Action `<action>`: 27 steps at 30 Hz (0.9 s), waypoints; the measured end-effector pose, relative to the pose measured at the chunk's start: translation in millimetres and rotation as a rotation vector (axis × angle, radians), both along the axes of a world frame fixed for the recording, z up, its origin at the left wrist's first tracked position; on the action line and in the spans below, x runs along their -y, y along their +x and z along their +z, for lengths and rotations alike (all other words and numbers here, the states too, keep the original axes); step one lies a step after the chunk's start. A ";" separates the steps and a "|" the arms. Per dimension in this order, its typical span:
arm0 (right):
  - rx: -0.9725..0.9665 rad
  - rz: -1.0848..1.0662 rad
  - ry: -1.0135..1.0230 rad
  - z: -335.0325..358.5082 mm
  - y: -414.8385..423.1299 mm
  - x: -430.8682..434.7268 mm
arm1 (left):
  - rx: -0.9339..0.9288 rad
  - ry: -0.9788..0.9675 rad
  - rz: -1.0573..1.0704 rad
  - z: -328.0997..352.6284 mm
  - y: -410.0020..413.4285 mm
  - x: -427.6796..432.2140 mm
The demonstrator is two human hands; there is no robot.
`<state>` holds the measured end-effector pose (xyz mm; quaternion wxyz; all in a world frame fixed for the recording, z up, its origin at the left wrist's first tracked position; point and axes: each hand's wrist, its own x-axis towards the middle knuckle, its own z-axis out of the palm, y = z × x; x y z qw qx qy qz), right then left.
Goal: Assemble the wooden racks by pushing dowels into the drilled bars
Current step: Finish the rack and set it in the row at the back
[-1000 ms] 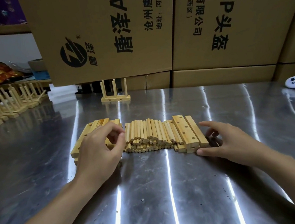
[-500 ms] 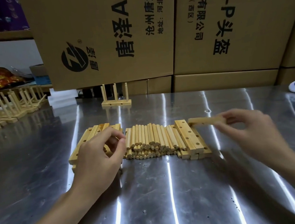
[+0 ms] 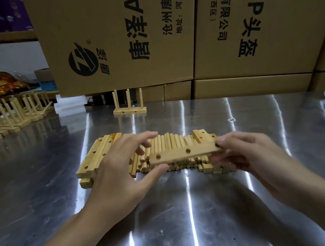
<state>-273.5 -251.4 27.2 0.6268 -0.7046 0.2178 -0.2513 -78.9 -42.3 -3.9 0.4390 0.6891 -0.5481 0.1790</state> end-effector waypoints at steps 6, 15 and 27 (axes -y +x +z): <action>-0.149 0.079 -0.167 -12.2 3.6 -1.3 | 0.047 0.278 -0.129 8.3 12.9 -13.0; -0.142 -0.146 -0.943 -27.0 1.3 -4.8 | 0.156 0.276 -0.107 21.0 5.5 -24.5; -0.254 -0.190 -1.270 -39.9 22.0 8.6 | 0.081 -0.106 -0.035 11.7 -7.4 -12.3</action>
